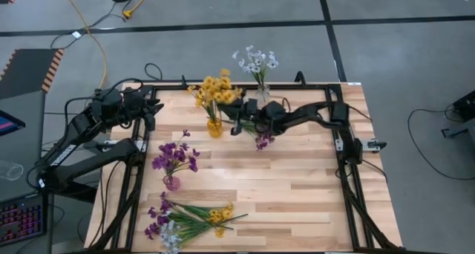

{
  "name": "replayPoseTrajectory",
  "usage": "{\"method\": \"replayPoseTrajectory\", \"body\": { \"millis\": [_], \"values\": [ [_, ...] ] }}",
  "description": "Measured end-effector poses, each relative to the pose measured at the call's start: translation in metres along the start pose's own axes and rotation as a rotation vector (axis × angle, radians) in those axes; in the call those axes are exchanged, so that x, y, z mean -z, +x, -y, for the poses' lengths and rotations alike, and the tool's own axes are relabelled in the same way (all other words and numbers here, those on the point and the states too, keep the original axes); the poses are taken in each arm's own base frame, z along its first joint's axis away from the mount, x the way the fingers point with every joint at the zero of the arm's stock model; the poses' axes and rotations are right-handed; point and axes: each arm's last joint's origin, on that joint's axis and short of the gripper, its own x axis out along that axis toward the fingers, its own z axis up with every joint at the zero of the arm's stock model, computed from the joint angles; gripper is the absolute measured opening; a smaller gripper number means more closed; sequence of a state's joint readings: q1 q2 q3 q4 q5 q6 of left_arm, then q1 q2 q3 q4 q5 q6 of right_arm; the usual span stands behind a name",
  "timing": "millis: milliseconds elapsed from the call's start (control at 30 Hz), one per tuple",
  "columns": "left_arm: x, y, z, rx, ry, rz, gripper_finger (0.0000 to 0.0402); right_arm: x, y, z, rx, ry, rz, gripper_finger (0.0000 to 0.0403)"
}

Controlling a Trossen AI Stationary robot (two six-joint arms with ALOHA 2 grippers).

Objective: Sort flowers into vase by color
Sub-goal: Put the top yellow flowers into the yellow vase

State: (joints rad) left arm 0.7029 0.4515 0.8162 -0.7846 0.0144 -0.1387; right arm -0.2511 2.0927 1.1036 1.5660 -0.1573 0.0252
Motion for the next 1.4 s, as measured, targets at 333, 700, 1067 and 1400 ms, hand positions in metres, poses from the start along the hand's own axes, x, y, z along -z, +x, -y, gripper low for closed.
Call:
{"method": "replayPoseTrajectory", "body": {
  "millis": [333, 700, 1067, 1400],
  "values": [
    [-0.002, 0.000, 0.000, 0.002, 0.001, 0.018, 0.0110, 0.032, 0.023, 0.010, -0.020, -0.003, 0.035, 0.0040],
    [-0.002, 0.000, 0.000, 0.002, 0.004, 0.019, 0.0110, 0.035, 0.023, 0.010, -0.018, 0.003, -0.004, 0.0040],
    [-0.002, 0.000, 0.000, 0.003, 0.004, 0.019, 0.0110, 0.046, 0.023, 0.010, -0.015, 0.013, -0.112, 0.0041],
    [-0.002, 0.000, 0.000, 0.003, 0.004, 0.019, 0.0110, 0.053, 0.022, 0.008, -0.015, 0.028, -0.185, 0.0041]
  ]
}}
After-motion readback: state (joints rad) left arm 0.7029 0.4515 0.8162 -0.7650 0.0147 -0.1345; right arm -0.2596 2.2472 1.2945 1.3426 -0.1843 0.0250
